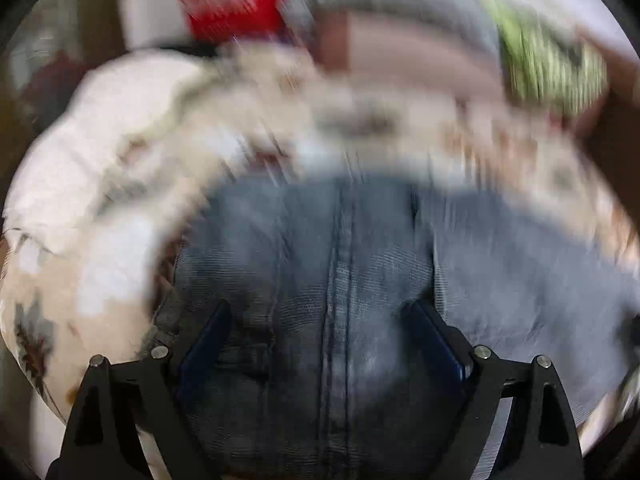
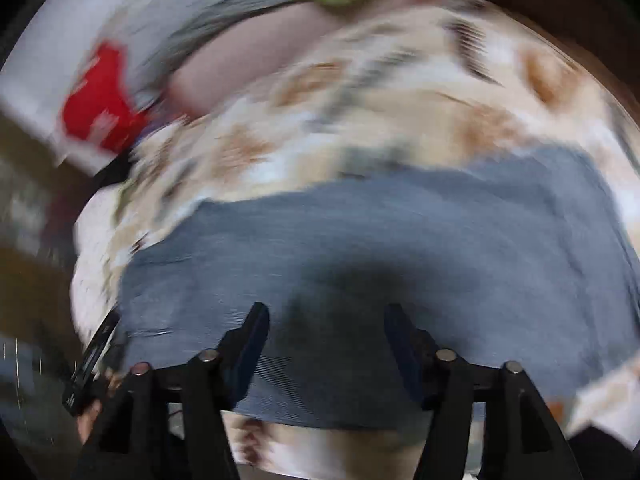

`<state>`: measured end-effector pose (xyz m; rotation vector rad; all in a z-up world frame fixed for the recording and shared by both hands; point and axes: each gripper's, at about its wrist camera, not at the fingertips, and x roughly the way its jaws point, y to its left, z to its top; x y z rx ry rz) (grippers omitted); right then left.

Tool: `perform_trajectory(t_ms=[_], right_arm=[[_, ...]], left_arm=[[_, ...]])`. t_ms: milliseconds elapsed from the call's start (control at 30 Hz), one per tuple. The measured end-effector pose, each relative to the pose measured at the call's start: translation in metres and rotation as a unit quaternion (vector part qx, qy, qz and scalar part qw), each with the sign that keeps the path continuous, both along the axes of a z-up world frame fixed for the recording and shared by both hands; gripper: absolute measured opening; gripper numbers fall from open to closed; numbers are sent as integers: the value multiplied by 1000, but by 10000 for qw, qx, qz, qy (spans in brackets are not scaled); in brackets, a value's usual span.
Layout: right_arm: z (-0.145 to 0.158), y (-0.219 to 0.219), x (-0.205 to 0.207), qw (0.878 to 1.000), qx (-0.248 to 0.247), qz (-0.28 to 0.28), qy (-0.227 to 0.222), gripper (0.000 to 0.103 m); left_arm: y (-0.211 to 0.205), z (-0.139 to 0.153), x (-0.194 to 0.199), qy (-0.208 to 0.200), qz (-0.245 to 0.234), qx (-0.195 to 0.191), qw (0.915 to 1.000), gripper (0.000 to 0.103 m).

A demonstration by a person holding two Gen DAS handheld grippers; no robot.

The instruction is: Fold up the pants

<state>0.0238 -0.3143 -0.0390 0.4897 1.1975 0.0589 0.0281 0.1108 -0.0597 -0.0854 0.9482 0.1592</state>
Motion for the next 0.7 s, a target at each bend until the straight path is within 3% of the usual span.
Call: perform_trajectory(t_ms=[33, 100, 200, 267, 333, 467, 700], right_arm=[[-11, -12, 0, 9997, 135, -74, 162, 68], [1, -33, -9, 9964, 736, -359, -201, 68], [35, -58, -31, 9882, 947, -676, -997, 68], [42, -80, -54, 9800, 1179, -1155, -1114, 68], [28, -99, -80, 9704, 1448, -1684, -949, 68], [-14, -120, -104, 9592, 1709, -2230, -333, 68], [-28, -148, -83, 9519, 1510, -2655, -225, 68]], left_arm=[[-2, 2, -2, -167, 61, 93, 9998, 92], [-3, 13, -3, -291, 38, 122, 9995, 92], [-3, 30, -11, -673, 232, 258, 9971, 92], [-7, 39, -15, -815, 195, 128, 9964, 92], [-20, 48, -16, -915, 52, 40, 9958, 92], [-61, 55, -12, -884, -530, -119, 9946, 92], [-135, 45, -5, -617, -1308, -328, 9889, 92]])
